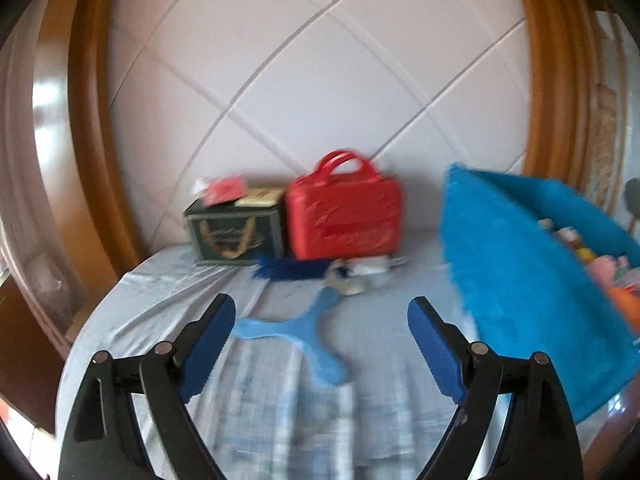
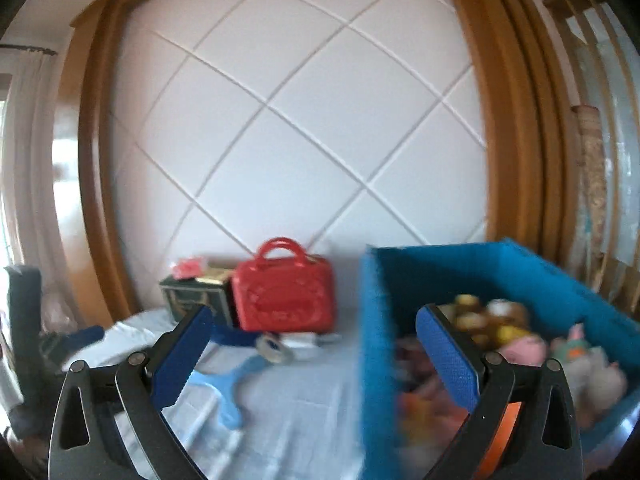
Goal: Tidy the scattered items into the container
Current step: 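Withdraw both grippers from the crate toward the blue plastic piece, then grasp the blue three-armed piece with left gripper while right grasps the tape roll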
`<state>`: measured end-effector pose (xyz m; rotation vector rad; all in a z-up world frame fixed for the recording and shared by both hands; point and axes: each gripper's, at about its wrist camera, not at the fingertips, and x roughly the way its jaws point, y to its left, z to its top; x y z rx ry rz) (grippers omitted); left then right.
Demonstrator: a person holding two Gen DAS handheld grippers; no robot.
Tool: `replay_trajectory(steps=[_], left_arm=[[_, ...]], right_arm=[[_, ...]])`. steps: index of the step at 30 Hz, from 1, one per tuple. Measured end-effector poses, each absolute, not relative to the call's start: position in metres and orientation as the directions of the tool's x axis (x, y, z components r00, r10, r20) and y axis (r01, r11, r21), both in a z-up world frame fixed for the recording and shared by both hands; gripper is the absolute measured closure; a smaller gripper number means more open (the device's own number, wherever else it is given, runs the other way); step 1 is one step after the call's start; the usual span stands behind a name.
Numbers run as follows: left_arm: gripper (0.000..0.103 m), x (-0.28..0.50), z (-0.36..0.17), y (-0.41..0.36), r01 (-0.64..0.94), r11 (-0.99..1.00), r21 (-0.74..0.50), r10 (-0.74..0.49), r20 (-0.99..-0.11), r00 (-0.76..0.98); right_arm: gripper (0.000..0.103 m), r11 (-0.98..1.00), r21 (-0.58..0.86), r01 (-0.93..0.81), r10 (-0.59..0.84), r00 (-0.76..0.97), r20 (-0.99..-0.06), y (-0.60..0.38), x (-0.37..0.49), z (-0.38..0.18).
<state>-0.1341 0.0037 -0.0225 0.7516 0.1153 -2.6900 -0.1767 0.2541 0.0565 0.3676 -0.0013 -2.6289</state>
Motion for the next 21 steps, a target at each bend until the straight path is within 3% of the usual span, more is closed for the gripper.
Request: replay_trajectory(steps=[8, 21], left_arm=[[0.014, -0.182, -0.081, -0.108, 0.364, -0.931, -0.033, -0.258, -0.646, -0.718], [0.014, -0.323, -0.185, -0.136, 0.312, -0.949, -0.045, -0.168, -0.766, -0.621]], right_arm=[[0.000, -0.900, 0.056, 0.432, -0.414, -0.807, -0.422, 0.149, -0.232, 0.017], [0.000, -0.902, -0.006, 0.431, -0.319, -0.678, -0.662, 0.076, -0.395, -0.113]])
